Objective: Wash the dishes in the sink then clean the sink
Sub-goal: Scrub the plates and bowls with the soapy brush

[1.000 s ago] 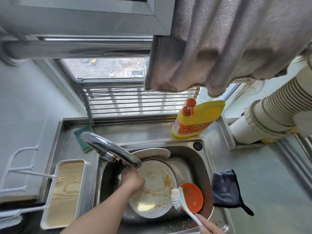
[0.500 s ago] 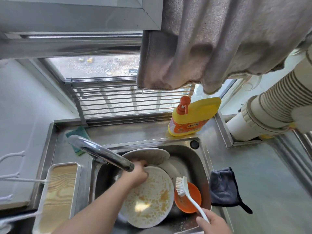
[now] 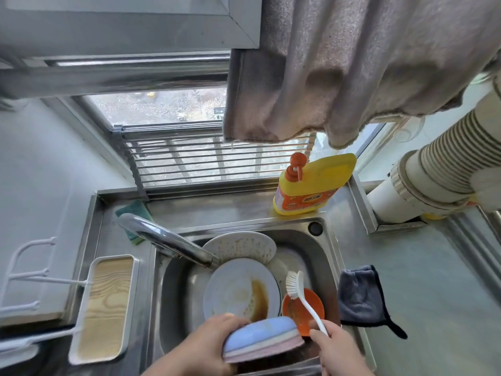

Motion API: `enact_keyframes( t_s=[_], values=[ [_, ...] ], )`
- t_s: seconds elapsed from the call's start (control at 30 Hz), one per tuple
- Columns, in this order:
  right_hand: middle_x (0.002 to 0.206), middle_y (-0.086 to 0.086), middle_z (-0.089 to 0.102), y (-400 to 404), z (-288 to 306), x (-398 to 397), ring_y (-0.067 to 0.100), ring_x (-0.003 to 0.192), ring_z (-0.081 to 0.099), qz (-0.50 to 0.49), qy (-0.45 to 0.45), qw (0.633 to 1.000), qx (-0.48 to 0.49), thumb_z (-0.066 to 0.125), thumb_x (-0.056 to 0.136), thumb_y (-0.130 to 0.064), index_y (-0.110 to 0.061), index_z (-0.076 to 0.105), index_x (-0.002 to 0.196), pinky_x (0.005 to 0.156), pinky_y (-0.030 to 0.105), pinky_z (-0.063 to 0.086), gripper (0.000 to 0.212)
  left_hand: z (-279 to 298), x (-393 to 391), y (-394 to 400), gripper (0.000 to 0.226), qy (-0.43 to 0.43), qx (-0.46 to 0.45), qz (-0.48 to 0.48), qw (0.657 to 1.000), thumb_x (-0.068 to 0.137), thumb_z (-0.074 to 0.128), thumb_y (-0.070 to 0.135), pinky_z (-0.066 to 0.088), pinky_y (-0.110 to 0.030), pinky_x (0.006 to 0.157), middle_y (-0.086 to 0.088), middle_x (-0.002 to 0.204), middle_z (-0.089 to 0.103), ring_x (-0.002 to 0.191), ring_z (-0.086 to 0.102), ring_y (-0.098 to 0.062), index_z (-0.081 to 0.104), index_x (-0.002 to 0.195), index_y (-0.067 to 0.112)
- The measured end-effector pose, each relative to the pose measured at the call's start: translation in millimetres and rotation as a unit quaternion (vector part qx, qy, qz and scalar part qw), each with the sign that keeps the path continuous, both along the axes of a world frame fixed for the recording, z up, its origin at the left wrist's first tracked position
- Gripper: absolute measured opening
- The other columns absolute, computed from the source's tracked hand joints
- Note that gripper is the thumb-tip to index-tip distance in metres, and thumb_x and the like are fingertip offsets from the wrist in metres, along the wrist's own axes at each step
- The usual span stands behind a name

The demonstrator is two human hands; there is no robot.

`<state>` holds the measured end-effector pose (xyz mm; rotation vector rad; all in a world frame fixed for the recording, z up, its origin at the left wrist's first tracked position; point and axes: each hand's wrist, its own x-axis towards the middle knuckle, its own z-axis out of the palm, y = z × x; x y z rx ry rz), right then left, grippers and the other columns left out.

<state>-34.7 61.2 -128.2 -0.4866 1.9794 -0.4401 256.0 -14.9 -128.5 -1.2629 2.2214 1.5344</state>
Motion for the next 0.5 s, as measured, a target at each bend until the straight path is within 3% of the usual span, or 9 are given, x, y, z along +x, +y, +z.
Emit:
enact_keyframes(
  t_s=[0.13, 0.27, 0.37, 0.5],
  values=[
    [0.047, 0.000, 0.057, 7.4, -3.1, 1.1, 0.020, 0.039, 0.050, 0.027, -0.015, 1.000, 0.007, 0.068, 0.094, -0.010, -0.017, 0.073, 0.100, 0.043, 0.027, 0.040, 0.010, -5.3, -3.9, 13.2, 0.077, 0.017, 0.052, 0.051, 0.997, 0.068, 0.085, 0.060, 0.034, -0.017, 0.114, 0.032, 0.136, 0.051, 0.130, 0.042, 0.016, 0.051, 0.137, 0.059],
    [0.043, 0.009, 0.051, 4.4, 7.1, 3.3, 0.022, 0.031, 0.047, 0.032, -0.033, 0.999, -0.001, 0.062, 0.100, -0.012, -0.018, 0.066, 0.102, 0.035, 0.023, 0.035, 0.008, -1.4, -10.9, 2.8, 0.044, 0.042, 0.093, 0.136, 0.985, 0.080, 0.079, 0.059, 0.044, -0.018, 0.107, 0.033, 0.124, 0.064, 0.119, 0.055, 0.016, 0.058, 0.118, 0.065],
    [0.045, 0.012, 0.051, 3.8, 10.9, 3.9, 0.022, 0.030, 0.047, 0.024, -0.045, 0.999, -0.005, 0.059, 0.102, -0.014, -0.019, 0.064, 0.106, 0.034, 0.020, 0.033, 0.009, -2.4, -11.6, -8.0, 0.022, 0.065, 0.115, 0.232, 0.964, 0.097, 0.072, 0.045, 0.051, -0.020, 0.096, 0.028, 0.115, 0.073, 0.109, 0.066, 0.008, 0.070, 0.119, 0.043],
    [0.047, 0.013, 0.049, 4.2, 15.5, 2.2, 0.022, 0.033, 0.047, 0.011, -0.060, 0.998, -0.016, 0.057, 0.103, -0.016, -0.021, 0.061, 0.109, 0.037, 0.021, 0.033, 0.009, -23.6, -4.7, -25.8, 0.016, -0.042, 0.061, 0.372, 0.925, 0.094, 0.071, 0.023, 0.057, -0.035, 0.088, 0.009, 0.090, 0.078, 0.091, 0.072, -0.010, 0.075, 0.098, 0.039]
  ],
)
